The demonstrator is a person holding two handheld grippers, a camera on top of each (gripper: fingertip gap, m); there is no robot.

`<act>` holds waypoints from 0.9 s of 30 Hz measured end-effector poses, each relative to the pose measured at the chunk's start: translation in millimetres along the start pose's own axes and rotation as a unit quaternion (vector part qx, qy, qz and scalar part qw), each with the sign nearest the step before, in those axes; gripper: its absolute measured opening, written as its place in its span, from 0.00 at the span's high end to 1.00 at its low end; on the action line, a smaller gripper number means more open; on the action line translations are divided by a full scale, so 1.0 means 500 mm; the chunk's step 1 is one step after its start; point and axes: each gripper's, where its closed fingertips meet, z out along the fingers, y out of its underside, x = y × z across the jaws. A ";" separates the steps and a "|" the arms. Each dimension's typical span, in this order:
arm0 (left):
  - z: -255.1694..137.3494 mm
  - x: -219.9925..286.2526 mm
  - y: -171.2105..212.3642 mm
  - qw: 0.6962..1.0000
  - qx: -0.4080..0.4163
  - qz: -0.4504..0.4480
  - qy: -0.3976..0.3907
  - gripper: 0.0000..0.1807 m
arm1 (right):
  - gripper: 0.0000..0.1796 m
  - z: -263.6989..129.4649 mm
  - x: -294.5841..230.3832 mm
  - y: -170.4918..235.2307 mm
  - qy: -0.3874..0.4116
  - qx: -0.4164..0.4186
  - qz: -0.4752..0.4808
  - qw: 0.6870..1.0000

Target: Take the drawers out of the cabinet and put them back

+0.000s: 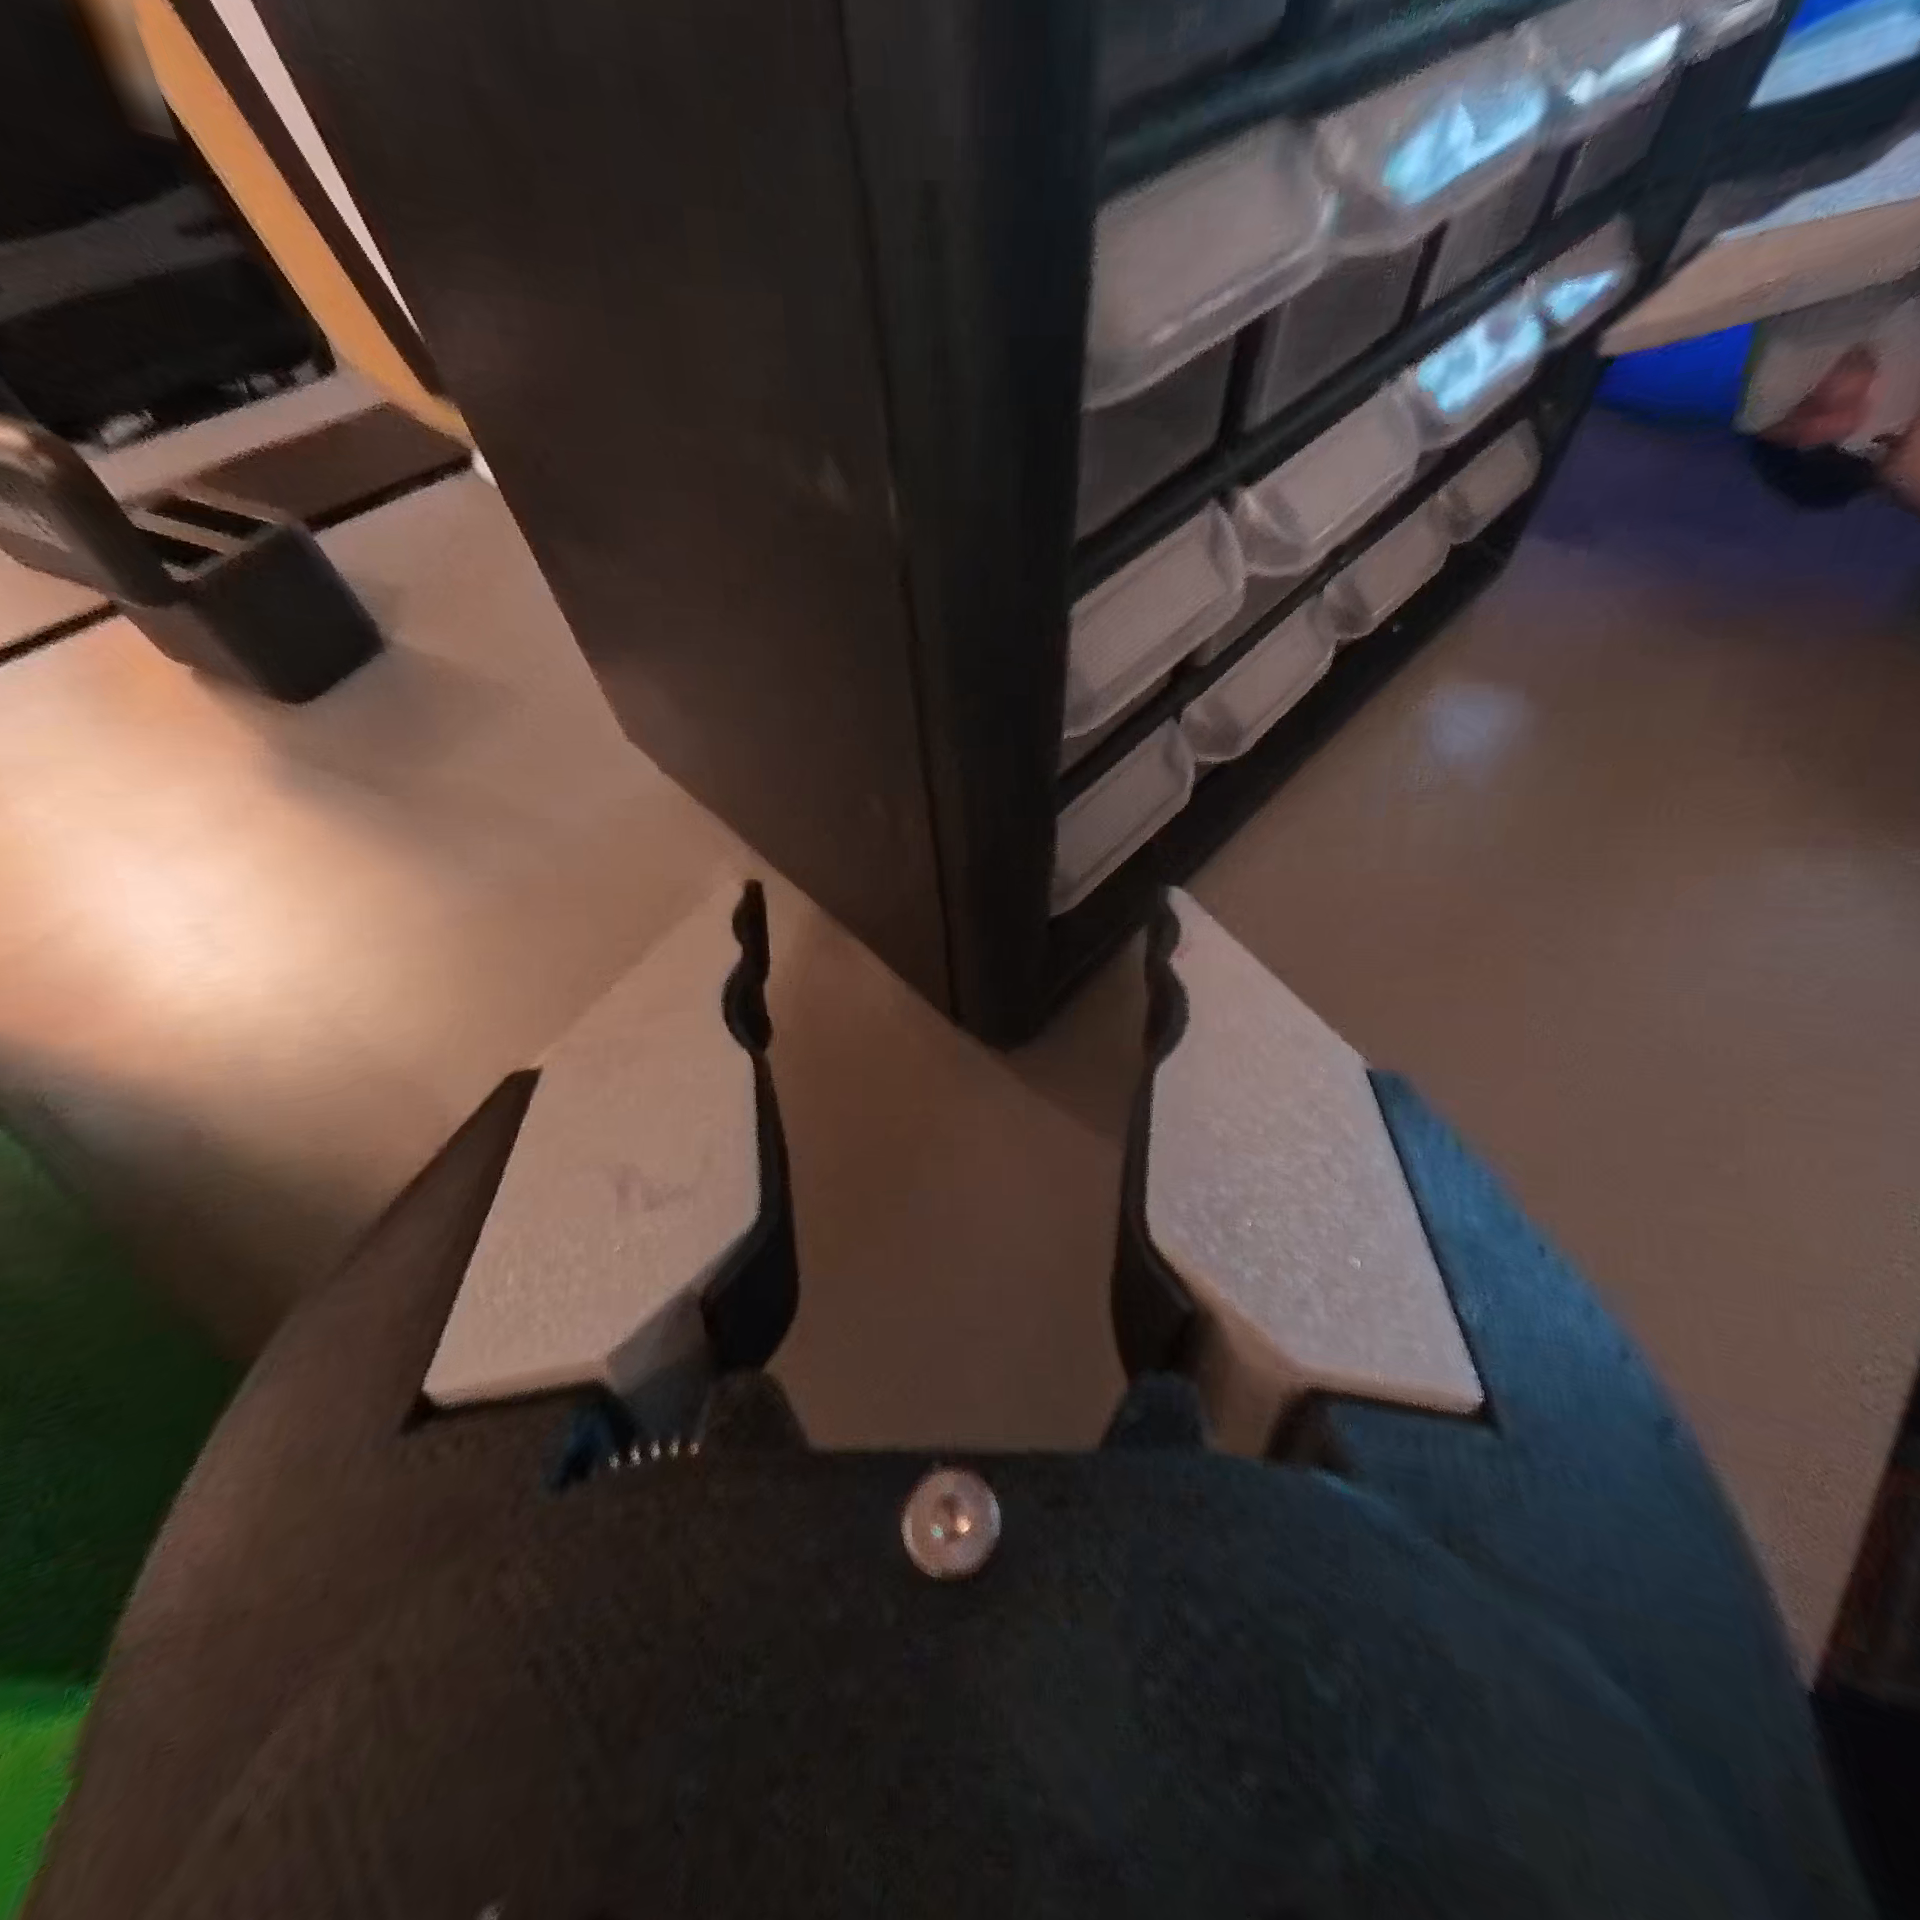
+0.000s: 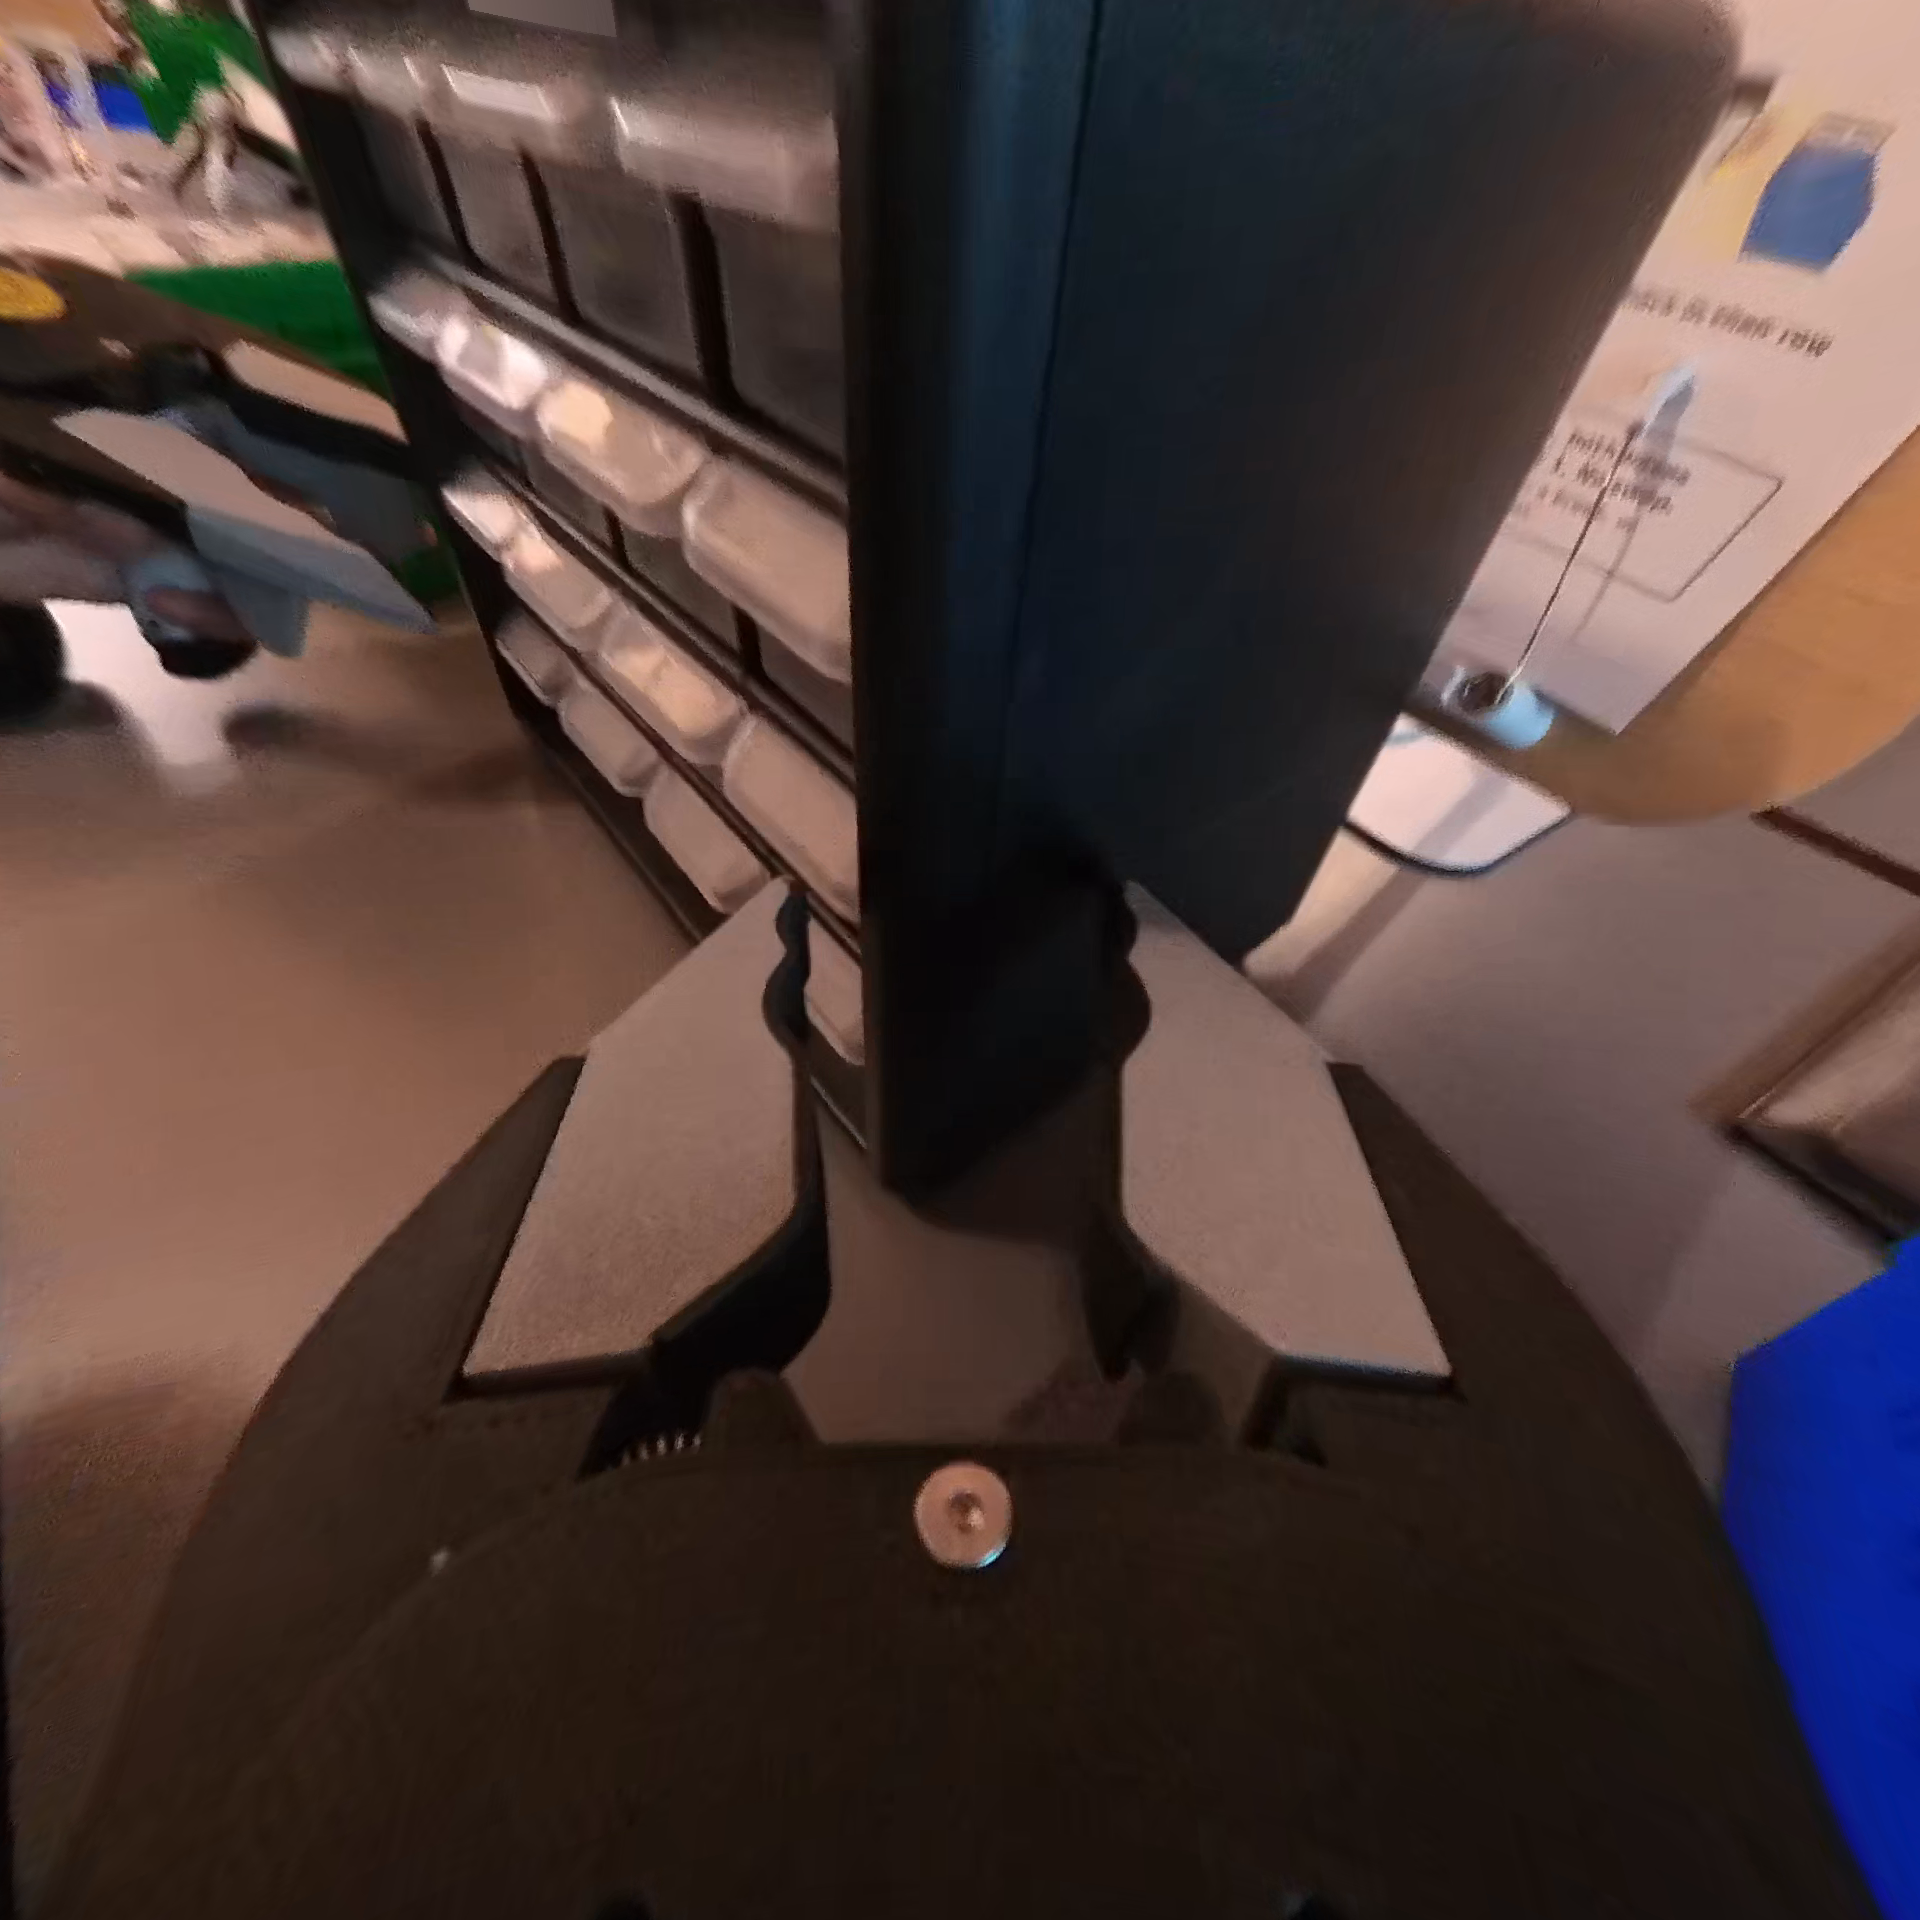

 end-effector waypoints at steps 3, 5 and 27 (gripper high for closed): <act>0.008 -0.019 0.017 1.000 -0.028 -0.006 0.005 0.62 | 0.65 0.014 -0.011 0.049 0.001 -0.051 -0.002 0.999; 0.005 -0.012 -0.007 1.000 -0.008 -0.013 0.026 0.61 | 0.63 0.010 -0.025 0.049 0.001 -0.045 -0.005 0.999; -0.040 0.043 -0.134 0.993 0.044 0.091 -0.060 0.60 | 0.60 -0.053 -0.041 0.044 0.029 -0.003 0.002 1.000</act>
